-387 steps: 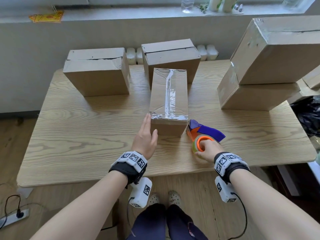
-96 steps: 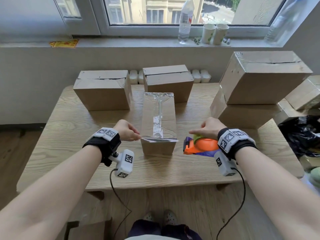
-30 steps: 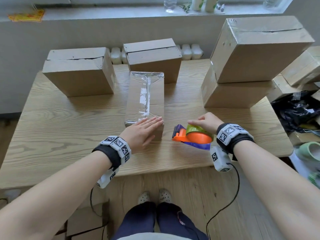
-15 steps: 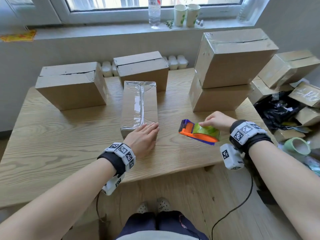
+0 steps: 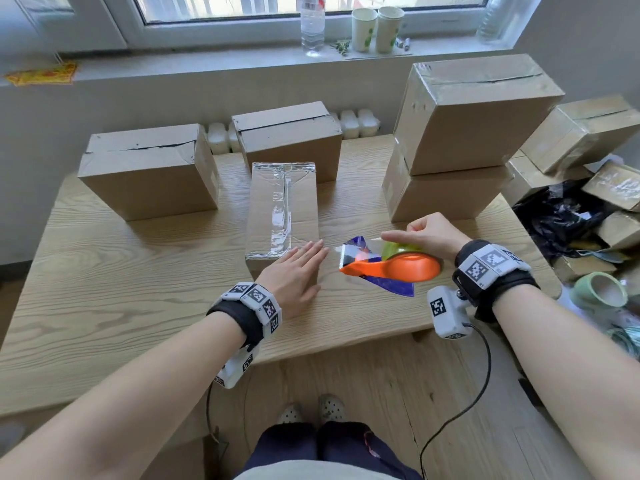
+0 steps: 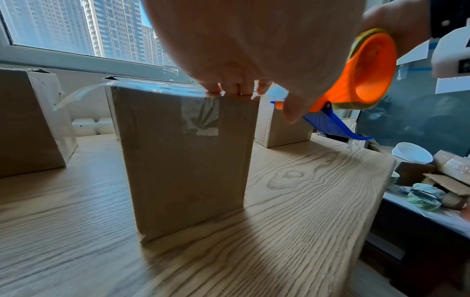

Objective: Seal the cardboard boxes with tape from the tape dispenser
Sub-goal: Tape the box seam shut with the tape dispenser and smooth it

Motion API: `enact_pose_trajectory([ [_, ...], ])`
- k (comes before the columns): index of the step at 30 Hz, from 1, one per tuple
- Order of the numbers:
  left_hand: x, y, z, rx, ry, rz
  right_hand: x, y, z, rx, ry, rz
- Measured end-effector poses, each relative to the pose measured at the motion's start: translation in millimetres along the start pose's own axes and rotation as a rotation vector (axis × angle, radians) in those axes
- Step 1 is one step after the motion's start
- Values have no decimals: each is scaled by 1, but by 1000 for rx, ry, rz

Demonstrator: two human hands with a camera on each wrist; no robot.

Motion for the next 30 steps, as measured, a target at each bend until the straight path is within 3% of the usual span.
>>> enact_pose_trajectory([
  [19,0,-3,2,49,49,-3,13,-1,11,-106,-173,-43],
  [30,0,0,0,58,18,-6,8,2,-4,-34,12,-39],
])
Point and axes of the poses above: each hand's wrist, its own y-axis away from the middle knuckle, its own x-axis out of the palm, z = x × y, the point moved 10 cm from there along -y, towards the middle knuckle, and after that the axes turned 7 degrees about y, right-handed, at the moved point
